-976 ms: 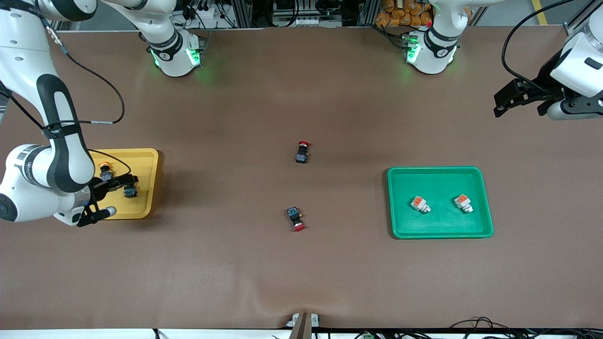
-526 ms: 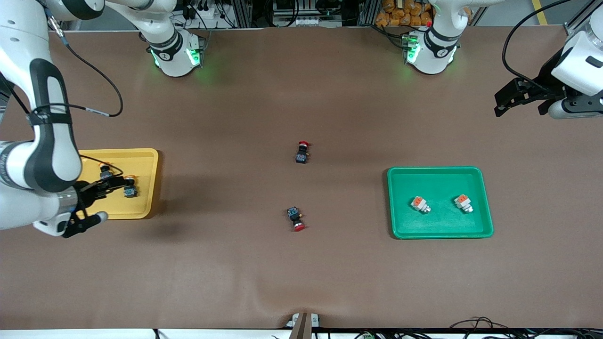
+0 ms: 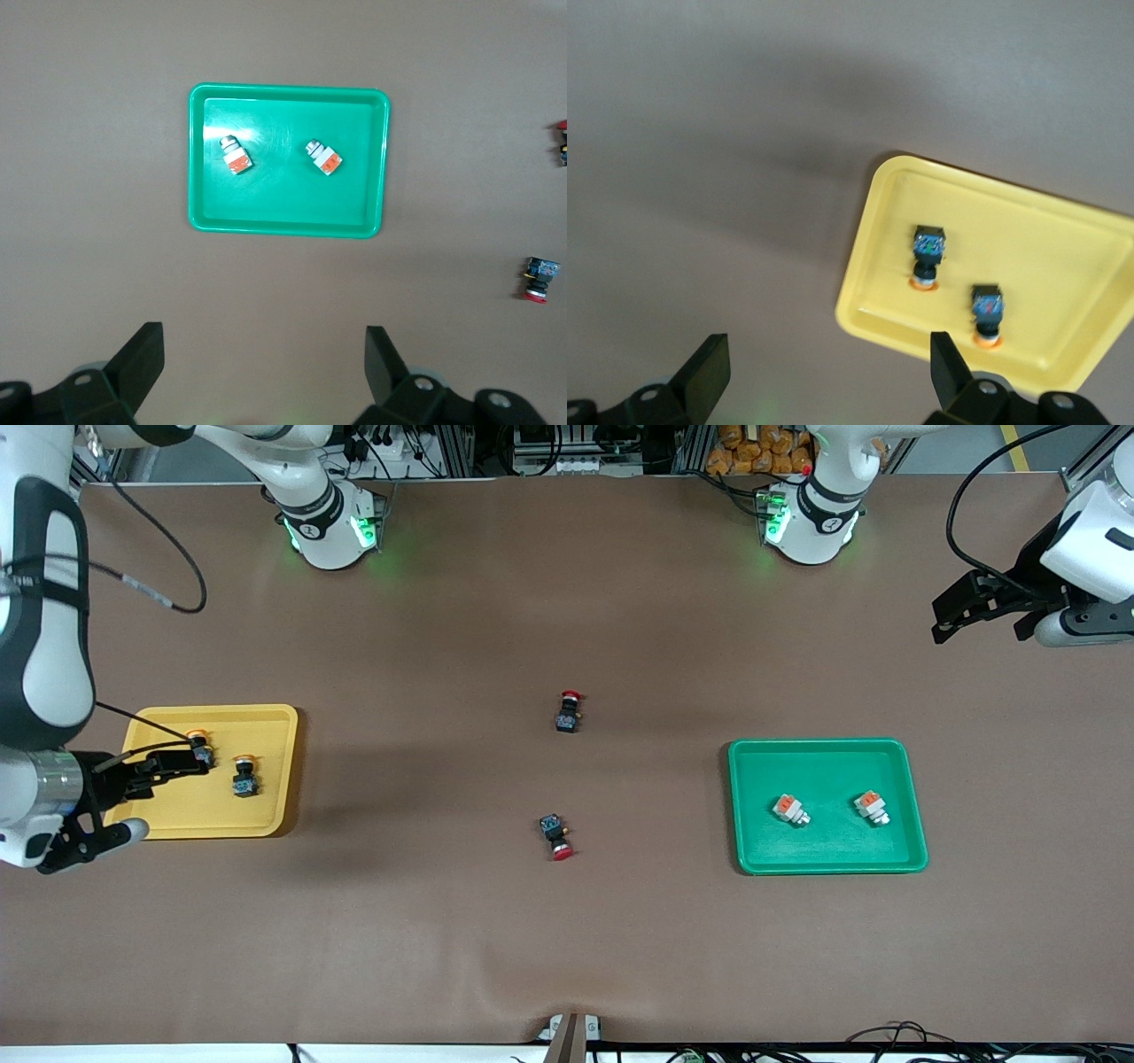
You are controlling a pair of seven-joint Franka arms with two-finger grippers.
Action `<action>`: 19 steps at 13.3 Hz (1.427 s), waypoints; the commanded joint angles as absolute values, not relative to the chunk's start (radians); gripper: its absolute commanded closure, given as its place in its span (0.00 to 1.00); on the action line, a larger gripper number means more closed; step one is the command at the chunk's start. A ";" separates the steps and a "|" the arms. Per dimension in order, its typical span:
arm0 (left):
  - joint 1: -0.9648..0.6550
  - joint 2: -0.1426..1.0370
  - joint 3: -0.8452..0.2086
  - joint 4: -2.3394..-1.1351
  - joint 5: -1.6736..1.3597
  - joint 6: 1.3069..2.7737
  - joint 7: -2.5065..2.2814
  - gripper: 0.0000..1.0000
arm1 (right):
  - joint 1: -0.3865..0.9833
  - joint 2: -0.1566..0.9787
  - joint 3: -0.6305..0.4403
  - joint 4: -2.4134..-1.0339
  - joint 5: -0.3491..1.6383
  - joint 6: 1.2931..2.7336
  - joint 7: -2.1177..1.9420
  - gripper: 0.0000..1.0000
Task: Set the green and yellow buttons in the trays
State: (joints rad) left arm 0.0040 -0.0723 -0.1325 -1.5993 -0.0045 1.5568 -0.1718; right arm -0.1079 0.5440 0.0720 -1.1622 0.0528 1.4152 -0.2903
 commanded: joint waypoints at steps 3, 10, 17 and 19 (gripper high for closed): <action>0.011 -0.092 -0.133 -1.597 0.008 1.552 -0.163 0.00 | -0.049 0.439 0.052 -1.120 0.061 1.317 -0.095 0.00; 0.011 -0.091 -0.130 -1.601 0.008 1.552 -0.158 0.00 | 0.026 0.252 0.025 -1.121 0.046 1.177 0.131 0.00; 0.012 -0.092 -0.129 -1.600 0.021 1.549 -0.152 0.00 | 0.006 0.051 0.020 -1.423 0.048 1.337 0.120 0.00; 0.012 -0.092 -0.129 -1.598 0.021 1.549 -0.152 0.00 | 0.011 0.022 0.021 -1.469 0.045 1.370 0.120 0.00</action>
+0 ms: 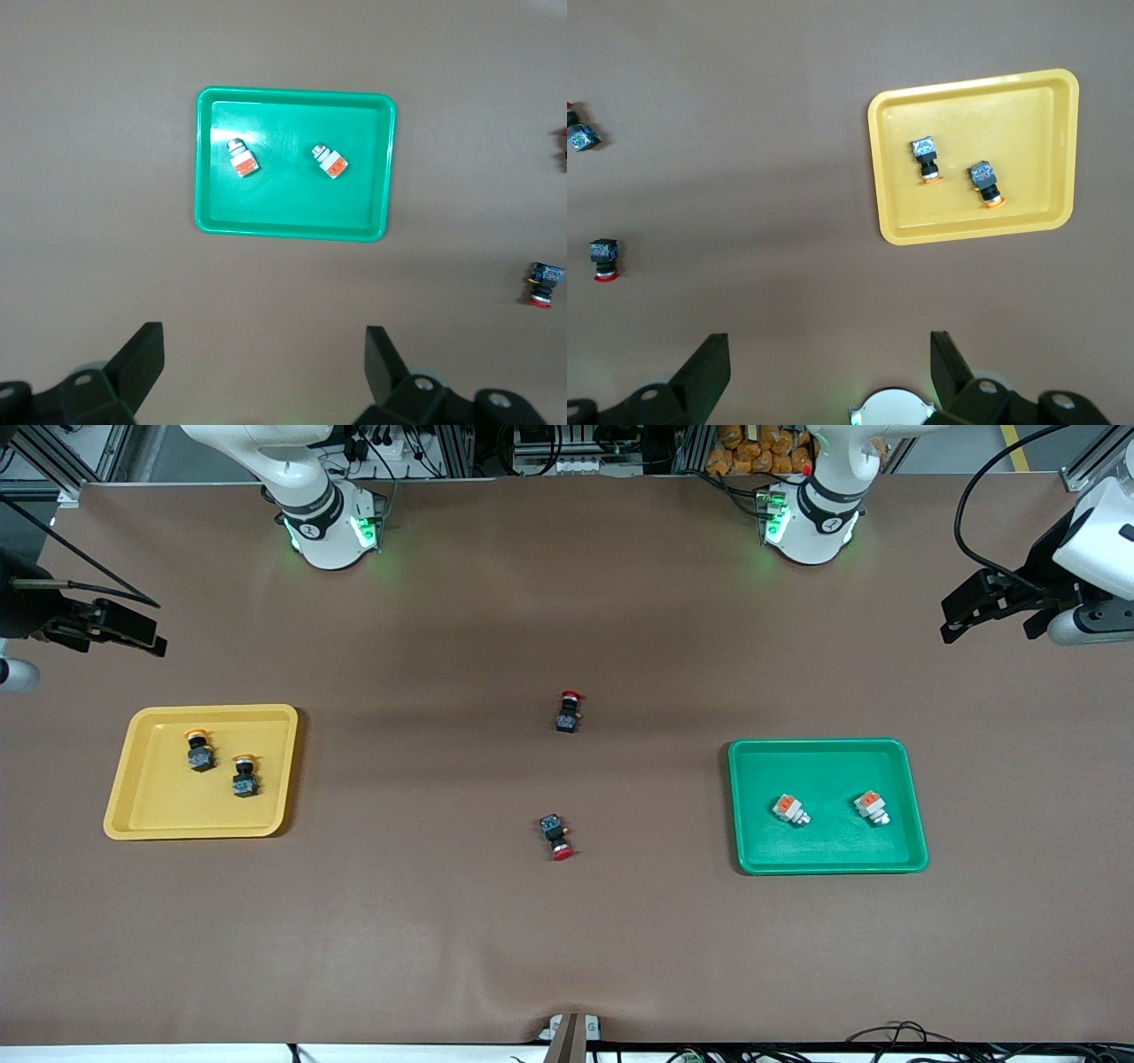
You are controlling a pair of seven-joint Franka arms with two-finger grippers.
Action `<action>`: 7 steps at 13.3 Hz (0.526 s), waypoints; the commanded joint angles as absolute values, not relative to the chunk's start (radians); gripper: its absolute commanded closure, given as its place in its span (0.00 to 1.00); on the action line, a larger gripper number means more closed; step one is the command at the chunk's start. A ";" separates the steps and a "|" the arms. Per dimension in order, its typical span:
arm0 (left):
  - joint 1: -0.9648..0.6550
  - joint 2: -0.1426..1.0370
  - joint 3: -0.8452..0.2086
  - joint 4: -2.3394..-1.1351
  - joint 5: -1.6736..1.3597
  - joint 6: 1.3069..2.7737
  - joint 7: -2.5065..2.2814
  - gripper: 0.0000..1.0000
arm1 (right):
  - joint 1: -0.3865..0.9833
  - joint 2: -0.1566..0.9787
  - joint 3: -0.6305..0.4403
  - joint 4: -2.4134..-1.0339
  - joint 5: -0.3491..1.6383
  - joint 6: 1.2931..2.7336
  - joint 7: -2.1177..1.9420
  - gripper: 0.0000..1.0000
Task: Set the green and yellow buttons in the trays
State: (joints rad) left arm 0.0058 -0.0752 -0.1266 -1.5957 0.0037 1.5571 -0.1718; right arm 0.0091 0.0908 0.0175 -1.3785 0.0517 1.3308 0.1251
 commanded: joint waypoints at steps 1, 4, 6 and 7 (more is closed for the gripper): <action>0.012 -0.092 -0.129 -1.598 0.021 1.549 -0.152 0.00 | 0.011 0.003 0.021 -1.491 0.041 1.385 0.120 0.00; 0.018 -0.092 -0.130 -1.597 0.021 1.549 -0.153 0.00 | 0.011 -0.049 0.023 -1.574 0.035 1.453 0.120 0.00; 0.018 -0.091 -0.129 -1.594 0.021 1.549 -0.156 0.00 | 0.009 -0.043 0.023 -1.563 0.034 1.450 0.120 0.00; 0.018 -0.091 -0.129 -1.586 0.021 1.549 -0.156 0.00 | 0.008 -0.043 0.023 -1.562 0.032 1.450 0.118 0.00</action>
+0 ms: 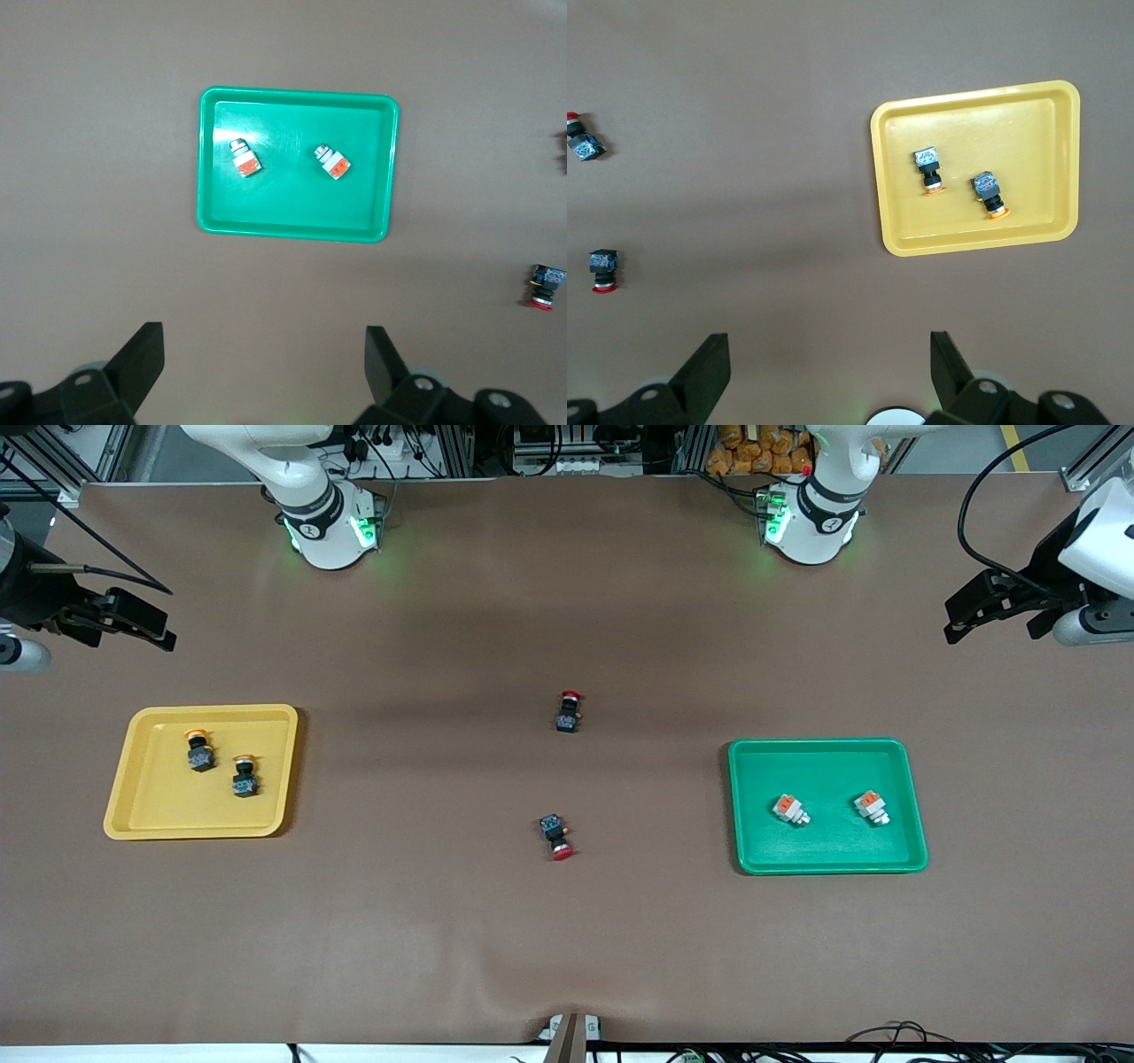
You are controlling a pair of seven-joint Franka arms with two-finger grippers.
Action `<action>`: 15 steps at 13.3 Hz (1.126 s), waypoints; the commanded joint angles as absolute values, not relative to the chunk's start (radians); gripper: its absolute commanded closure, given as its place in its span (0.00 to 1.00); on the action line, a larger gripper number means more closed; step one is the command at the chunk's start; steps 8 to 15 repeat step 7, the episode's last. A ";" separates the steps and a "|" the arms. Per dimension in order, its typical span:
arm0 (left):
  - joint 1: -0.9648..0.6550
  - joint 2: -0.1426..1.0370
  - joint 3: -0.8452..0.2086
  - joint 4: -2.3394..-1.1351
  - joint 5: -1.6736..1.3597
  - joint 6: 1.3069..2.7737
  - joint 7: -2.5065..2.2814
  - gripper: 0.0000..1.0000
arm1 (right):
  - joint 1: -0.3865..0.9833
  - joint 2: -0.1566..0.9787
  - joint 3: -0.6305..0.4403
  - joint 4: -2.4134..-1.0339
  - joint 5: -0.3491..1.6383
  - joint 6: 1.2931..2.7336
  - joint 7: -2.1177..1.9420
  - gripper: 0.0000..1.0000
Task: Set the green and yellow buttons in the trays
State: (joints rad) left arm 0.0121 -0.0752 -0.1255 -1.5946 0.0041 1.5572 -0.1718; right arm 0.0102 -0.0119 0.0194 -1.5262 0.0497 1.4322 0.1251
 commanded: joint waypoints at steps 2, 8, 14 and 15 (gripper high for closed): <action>0.018 -0.087 -0.129 -1.583 0.021 1.549 -0.156 0.00 | 0.012 -0.043 0.031 -1.559 0.011 1.448 0.118 0.00; 0.017 -0.089 -0.130 -1.575 0.021 1.536 -0.156 0.00 | 0.014 -0.044 0.058 -1.559 -0.020 1.445 0.120 0.00; 0.017 -0.089 -0.130 -1.575 0.021 1.536 -0.156 0.00 | 0.014 -0.044 0.058 -1.559 -0.020 1.445 0.120 0.00; 0.017 -0.089 -0.130 -1.575 0.021 1.536 -0.156 0.00 | 0.014 -0.044 0.058 -1.559 -0.020 1.445 0.120 0.00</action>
